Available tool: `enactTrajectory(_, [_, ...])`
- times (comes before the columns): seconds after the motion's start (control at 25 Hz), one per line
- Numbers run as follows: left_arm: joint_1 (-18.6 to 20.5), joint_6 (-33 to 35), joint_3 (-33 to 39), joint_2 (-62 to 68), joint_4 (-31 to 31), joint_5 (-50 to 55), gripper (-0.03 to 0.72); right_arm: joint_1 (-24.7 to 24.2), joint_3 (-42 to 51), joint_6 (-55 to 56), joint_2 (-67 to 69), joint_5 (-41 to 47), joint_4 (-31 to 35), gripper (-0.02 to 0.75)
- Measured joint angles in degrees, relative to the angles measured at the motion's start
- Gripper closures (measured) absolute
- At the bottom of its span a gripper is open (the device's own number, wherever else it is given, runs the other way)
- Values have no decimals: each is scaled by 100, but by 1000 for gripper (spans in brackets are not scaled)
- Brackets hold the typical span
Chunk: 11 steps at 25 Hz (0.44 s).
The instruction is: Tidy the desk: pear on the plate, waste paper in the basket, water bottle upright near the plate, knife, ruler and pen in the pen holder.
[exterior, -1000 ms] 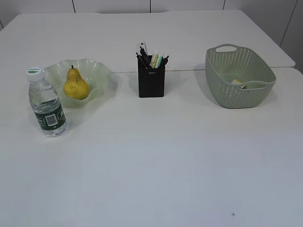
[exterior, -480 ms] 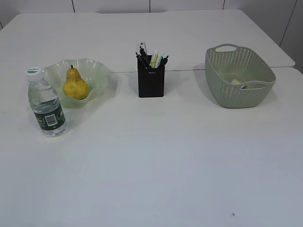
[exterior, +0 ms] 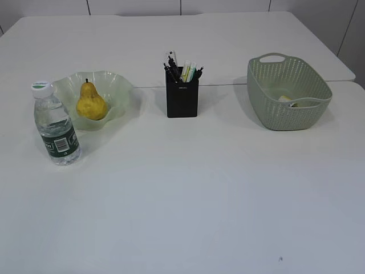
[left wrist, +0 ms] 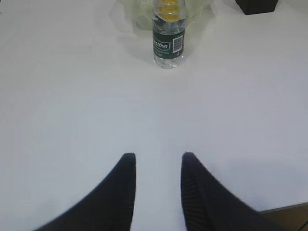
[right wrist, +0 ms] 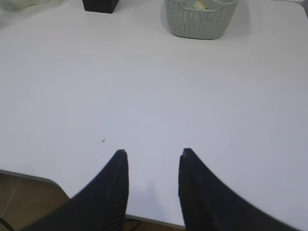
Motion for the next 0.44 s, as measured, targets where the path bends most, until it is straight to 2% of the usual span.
enactTrajectory(0.44, [0, 0, 0, 0, 0, 0, 461, 0, 0, 0, 0, 0, 0, 441])
